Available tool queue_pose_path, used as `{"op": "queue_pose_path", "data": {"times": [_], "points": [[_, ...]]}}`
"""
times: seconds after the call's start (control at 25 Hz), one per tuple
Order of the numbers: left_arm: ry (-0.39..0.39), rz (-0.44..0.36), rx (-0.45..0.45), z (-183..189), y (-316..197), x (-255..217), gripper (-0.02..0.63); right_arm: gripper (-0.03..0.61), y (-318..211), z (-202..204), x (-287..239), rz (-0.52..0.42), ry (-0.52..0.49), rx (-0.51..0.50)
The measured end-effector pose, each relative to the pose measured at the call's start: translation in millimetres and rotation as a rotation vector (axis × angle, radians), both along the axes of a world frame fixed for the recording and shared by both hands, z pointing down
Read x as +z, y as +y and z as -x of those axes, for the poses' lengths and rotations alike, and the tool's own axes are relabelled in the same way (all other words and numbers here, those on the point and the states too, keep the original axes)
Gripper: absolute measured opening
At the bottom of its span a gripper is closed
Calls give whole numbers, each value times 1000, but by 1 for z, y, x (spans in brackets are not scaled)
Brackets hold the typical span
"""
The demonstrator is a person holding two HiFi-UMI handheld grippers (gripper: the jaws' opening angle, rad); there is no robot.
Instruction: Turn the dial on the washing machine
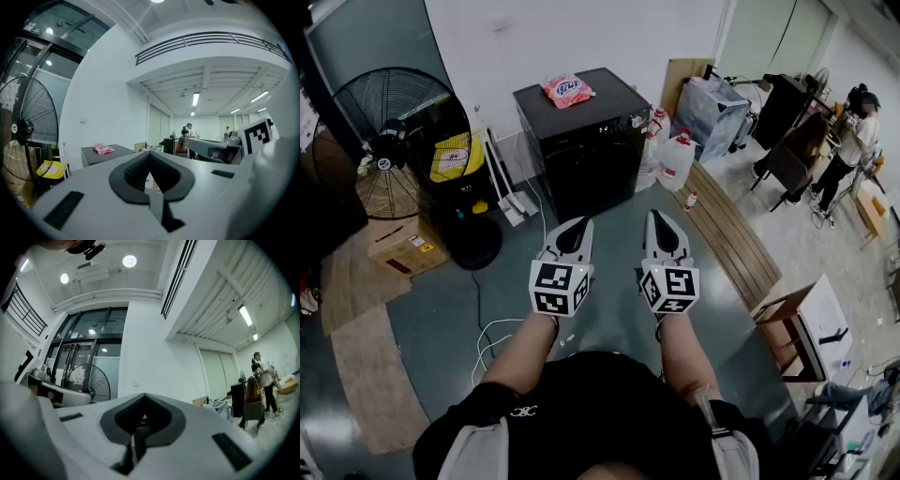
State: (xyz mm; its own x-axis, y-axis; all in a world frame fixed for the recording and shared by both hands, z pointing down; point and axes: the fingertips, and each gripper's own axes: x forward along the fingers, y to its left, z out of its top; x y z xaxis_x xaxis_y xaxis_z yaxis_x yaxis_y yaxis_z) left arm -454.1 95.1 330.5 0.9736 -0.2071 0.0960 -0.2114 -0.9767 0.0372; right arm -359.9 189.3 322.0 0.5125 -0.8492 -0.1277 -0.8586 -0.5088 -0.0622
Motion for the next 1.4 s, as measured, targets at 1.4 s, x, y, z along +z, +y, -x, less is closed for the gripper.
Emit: {"op": "queue_pose_path", "data": {"times": [1.4], "points": [[70, -37, 56, -179, -1, 12, -5, -1, 4, -160, 20, -16, 46, 56]]}}
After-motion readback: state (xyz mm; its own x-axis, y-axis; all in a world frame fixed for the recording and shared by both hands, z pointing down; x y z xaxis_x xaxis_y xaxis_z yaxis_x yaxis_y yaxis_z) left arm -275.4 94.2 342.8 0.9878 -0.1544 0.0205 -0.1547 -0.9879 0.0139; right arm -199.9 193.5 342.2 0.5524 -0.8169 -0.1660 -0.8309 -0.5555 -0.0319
